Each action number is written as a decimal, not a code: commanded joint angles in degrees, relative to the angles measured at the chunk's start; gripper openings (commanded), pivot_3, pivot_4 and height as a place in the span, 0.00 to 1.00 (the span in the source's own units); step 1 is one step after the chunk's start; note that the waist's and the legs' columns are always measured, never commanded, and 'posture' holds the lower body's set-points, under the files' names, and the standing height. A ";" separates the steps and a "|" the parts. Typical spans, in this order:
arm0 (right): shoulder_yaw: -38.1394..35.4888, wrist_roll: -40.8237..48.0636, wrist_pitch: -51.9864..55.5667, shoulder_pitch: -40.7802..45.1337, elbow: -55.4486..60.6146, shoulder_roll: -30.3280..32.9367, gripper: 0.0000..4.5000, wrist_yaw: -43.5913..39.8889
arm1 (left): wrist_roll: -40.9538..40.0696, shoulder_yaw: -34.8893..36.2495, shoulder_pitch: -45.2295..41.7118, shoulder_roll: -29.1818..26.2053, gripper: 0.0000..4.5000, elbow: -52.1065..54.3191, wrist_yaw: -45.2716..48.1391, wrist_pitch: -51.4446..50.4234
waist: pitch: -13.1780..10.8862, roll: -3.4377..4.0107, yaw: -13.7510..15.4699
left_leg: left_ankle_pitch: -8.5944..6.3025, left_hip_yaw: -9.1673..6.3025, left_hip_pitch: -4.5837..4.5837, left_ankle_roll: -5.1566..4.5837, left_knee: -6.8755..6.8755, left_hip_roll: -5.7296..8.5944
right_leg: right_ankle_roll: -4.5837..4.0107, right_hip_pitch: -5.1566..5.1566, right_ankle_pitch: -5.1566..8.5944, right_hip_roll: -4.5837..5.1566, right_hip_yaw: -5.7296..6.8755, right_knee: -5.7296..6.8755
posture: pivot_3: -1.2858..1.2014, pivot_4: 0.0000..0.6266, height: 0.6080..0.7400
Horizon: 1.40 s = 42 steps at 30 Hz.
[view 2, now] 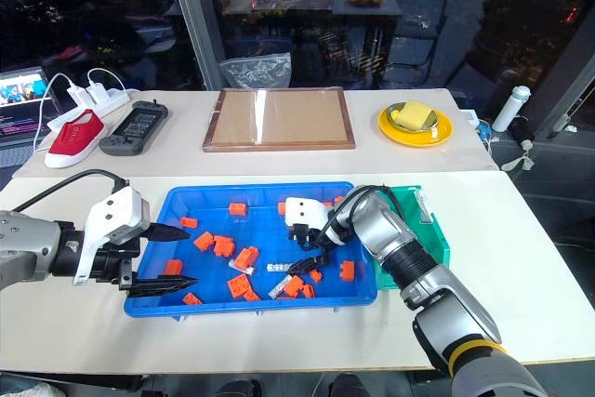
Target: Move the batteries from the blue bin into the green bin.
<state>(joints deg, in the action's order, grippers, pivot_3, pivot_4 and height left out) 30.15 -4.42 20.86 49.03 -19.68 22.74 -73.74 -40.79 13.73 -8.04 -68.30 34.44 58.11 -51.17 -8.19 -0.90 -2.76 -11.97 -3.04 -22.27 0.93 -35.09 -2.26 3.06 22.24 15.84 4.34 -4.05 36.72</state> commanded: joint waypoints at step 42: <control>-20.74 8.84 16.61 -6.25 20.65 35.25 0.06 2.00 | -1.31 -12.75 -21.23 7.66 1.00 -8.77 3.68 2.68 | -0.05 -0.05 -0.01 | -0.01 0.05 -0.06 -0.01 0.01 0.05 | -0.06 -0.05 0.05 0.04 -0.03 -0.30 | 0.52 0.24 1.00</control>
<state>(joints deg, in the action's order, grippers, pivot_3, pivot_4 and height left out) 9.65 4.70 37.68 41.74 0.70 58.74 -73.23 -42.44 0.60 -28.01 -60.51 25.56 61.09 -49.05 -8.24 -0.95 -2.77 -11.97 -2.99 -22.32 0.91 -35.09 -2.22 3.01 22.20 15.88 4.37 -4.08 36.44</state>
